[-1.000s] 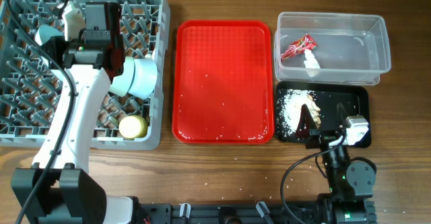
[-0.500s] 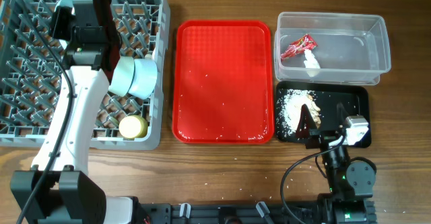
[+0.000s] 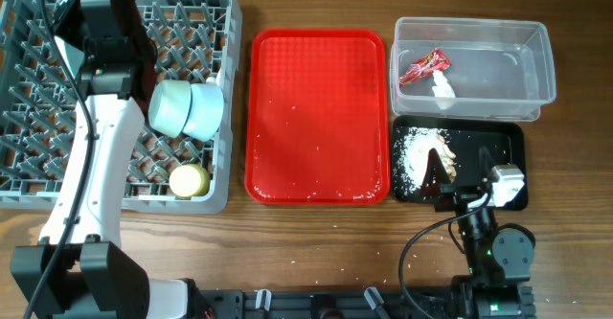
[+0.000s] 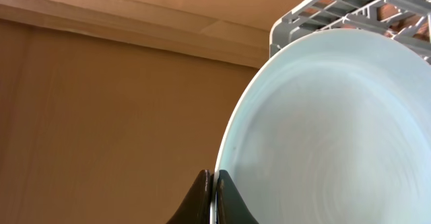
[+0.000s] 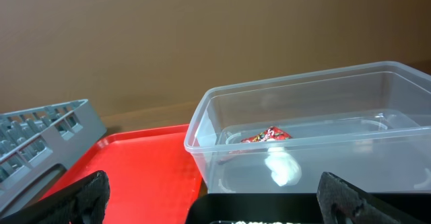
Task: Sort waste into correct bins and load items into the dishwasher rack
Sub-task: 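Stand the light-blue plate upright in the rack and release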
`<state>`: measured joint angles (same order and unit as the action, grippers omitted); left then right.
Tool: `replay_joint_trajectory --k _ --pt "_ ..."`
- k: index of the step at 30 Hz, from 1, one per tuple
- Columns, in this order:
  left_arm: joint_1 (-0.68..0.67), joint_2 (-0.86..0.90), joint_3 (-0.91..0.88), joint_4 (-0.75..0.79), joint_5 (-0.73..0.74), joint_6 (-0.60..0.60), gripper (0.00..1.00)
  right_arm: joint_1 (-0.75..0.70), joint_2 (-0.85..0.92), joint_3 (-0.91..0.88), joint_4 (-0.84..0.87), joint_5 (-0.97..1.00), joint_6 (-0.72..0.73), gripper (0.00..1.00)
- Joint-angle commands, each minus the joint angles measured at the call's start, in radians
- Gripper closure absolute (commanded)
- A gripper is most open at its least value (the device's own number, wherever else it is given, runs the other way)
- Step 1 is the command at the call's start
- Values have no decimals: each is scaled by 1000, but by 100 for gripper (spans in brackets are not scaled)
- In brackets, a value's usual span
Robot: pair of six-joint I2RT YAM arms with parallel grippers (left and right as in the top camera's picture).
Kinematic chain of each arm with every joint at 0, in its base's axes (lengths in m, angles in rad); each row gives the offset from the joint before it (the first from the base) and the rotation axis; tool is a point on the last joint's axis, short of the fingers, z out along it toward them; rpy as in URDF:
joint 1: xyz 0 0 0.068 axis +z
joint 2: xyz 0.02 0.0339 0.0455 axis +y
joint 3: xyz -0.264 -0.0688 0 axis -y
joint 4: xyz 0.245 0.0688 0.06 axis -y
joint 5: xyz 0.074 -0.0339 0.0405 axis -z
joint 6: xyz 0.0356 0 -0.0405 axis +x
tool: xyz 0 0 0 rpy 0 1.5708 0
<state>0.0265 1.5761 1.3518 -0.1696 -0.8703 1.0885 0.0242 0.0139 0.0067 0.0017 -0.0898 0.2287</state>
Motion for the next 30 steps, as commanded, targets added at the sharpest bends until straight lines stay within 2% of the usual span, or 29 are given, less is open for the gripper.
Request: replay_joint_trajectory --k 1,3,14,16,17,19,22,24,26,28,30 --pt "-2 -20 3 -10 -2 -2 96 -5 0 -2 5 -13 -17 0" --pt "-2 -4 3 -34 29 -48 96 -5 0 -2 5 -13 -17 0" --pt "-3 184 3 -36 48 -91 96 -5 0 -2 5 -13 -17 0" --pt "-12 182 3 2 42 -100 67 -5 0 -2 5 -13 -17 0" --pt "-16 176 3 33 42 -105 0 -5 0 -2 5 -13 -17 0" --pt "-25 140 3 104 42 -150 0 -5 0 -2 5 -13 -17 0" --pt "-28 -15 3 117 40 -411 0 -5 0 -2 5 -13 -17 0" --pt "-94 -211 3 -23 45 -698 0 -5 0 -2 5 -13 -16 0" --pt "-172 -338 3 -166 70 -843 0 -5 0 -2 5 -13 -16 0" --pt "-298 -494 3 -378 70 -1021 0 -5 0 -2 5 -13 -17 0" --pt "-409 -603 3 -511 75 -1052 0 -5 0 -2 5 -13 -17 0"
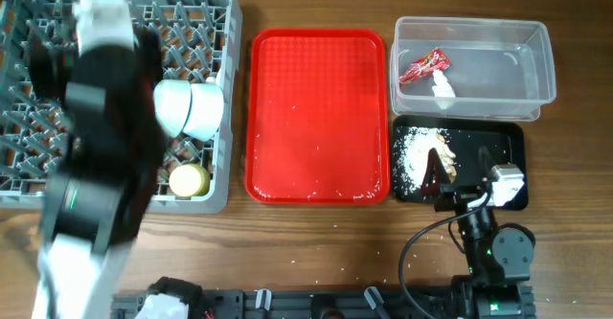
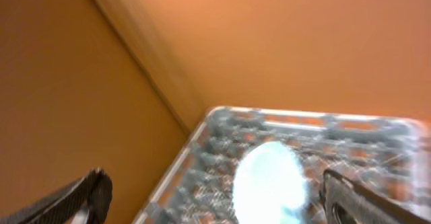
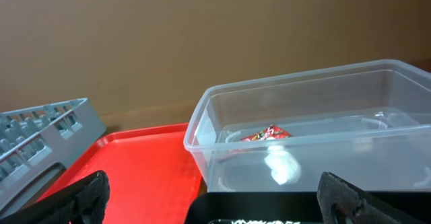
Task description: Sort waste into correct bins and load items into the dishwasher rack
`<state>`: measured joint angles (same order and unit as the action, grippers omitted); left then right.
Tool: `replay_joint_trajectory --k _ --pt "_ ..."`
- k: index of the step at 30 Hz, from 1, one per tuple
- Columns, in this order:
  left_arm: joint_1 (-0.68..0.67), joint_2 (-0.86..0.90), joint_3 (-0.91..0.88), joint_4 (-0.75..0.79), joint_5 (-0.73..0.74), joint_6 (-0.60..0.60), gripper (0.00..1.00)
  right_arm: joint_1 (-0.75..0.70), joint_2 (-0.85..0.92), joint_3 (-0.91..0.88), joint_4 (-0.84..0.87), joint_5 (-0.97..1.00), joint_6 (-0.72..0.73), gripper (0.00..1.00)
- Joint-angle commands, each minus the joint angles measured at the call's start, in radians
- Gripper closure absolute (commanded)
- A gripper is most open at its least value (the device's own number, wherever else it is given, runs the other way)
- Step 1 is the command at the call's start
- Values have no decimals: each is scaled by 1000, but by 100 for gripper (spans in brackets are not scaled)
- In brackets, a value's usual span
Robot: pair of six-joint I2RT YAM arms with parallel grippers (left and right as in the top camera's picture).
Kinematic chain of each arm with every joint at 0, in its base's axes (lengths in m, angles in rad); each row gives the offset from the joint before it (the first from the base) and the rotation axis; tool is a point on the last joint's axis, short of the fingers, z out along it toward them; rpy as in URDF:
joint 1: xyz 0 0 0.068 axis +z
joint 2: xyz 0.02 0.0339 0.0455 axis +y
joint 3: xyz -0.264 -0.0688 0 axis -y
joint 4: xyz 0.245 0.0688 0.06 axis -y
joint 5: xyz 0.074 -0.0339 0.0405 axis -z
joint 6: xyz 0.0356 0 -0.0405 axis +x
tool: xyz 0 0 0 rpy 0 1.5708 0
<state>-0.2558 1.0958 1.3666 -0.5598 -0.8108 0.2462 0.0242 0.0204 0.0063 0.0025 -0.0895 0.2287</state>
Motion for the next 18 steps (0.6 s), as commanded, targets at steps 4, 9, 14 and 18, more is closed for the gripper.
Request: replay_joint_trajectory --k 4,9,14,18 --pt "-333 -301 -12 -219 129 -210 0 -5 -6 -1 5 -13 -17 0" --pt "-377 -383 -12 -278 122 -199 0 -5 -6 -1 5 -13 -17 0" --pt "-377 -396 -15 -435 334 -207 0 -5 -6 -1 5 -13 -17 0" --pt "-288 -424 -109 -301 351 -251 0 -5 -6 -1 5 -13 -17 0"
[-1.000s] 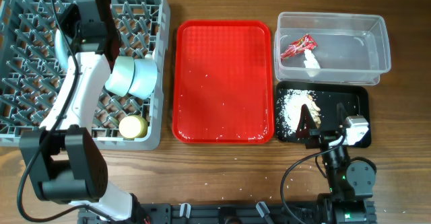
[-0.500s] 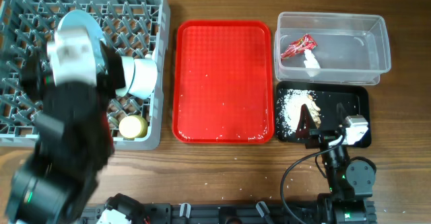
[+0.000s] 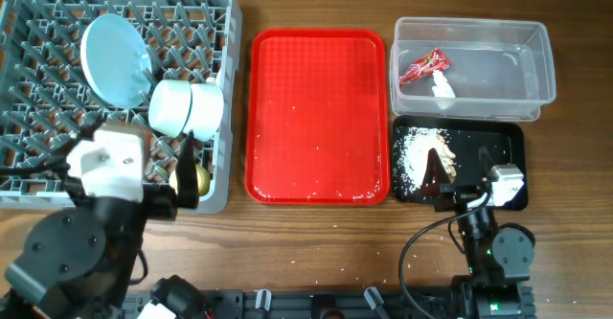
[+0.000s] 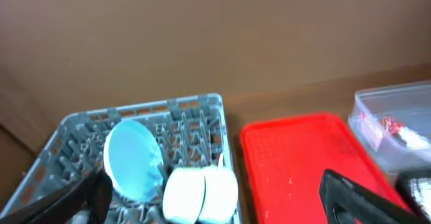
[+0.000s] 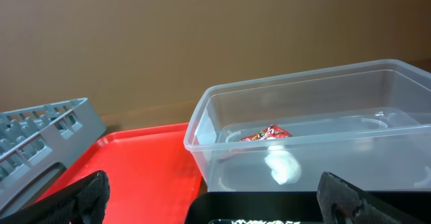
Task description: Sort waste into correct bins and load items into the dishwasher rack
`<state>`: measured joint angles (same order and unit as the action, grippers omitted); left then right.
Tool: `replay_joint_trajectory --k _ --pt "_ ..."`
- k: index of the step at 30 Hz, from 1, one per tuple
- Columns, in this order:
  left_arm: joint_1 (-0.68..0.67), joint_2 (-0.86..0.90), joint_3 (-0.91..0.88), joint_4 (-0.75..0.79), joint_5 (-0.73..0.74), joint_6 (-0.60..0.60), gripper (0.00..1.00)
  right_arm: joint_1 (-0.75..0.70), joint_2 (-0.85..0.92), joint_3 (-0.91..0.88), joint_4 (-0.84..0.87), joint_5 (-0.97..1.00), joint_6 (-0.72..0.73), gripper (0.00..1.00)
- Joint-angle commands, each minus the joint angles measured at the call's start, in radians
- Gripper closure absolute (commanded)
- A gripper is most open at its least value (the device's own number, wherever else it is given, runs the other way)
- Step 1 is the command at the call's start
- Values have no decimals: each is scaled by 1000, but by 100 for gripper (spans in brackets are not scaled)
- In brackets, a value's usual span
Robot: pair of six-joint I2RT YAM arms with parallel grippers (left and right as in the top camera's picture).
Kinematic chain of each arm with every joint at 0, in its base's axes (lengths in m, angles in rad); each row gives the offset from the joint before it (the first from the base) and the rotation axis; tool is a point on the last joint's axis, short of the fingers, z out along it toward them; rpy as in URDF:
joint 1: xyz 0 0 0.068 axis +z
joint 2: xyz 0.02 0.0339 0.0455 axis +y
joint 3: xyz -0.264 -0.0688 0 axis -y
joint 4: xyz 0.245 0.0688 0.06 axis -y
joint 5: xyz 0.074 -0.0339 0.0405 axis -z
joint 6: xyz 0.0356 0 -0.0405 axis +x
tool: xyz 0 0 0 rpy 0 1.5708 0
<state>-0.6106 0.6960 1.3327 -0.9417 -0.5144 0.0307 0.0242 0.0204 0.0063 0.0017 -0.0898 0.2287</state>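
The grey dish rack (image 3: 29, 180) holds a light blue plate (image 3: 115, 58) standing on edge, two white cups (image 3: 187, 108) and a yellow item (image 3: 194, 178). The left wrist view also shows the plate (image 4: 133, 160) and the cups (image 4: 201, 194). My left gripper (image 3: 182, 193) sits open and empty at the rack's near edge. A clear bin (image 3: 536, 65) contains a red wrapper (image 3: 423, 66) and a white wad (image 3: 442, 89). A black bin (image 3: 503, 142) holds pale food scraps (image 3: 417, 154). My right gripper (image 3: 460, 187) is open at that bin's near edge.
A red tray (image 3: 316, 118) lies between the rack and the bins, bare except for a few crumbs. The left arm's base fills the near left corner. Cables run by the right arm's base at the table's front edge.
My left arm has moved from over the rack back to the table's near edge, with the gripper open. The blue plate stands alone in the rack. The right arm is unchanged.
My left gripper was shut on the blue plate's rim above the rack. Then it was open, with the plate standing in the rack. Now the arm sits folded at the near edge. The right gripper stayed open by the black bin throughout.
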Motion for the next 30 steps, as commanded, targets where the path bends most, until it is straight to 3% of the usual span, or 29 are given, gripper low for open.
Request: replay_joint_trajectory --k 1,6,9,12,15,20,23,30 --pt "134 -50 -146 171 111 -36 0 -5 -6 -1 5 -13 -17 0" --pt "408 -248 -570 591 502 -40 0 -5 -6 -1 5 -13 -16 0" --pt "466 -390 -783 732 518 -125 0 -5 -6 -1 6 -13 -17 0" --pt "499 -538 -933 752 482 -221 0 -5 -6 -1 5 -13 -16 0" --pt "532 -687 -1047 752 484 -223 0 -5 -6 -1 5 -13 -17 0" --pt "540 -693 -1166 810 504 -227 0 -5 -6 -1 5 -13 -17 0" --pt "540 -693 -1317 946 503 -227 0 -5 -6 -1 5 -13 -17 0" --pt "537 -691 -1327 871 503 -226 0 -5 -6 -1 5 -13 -17 0"
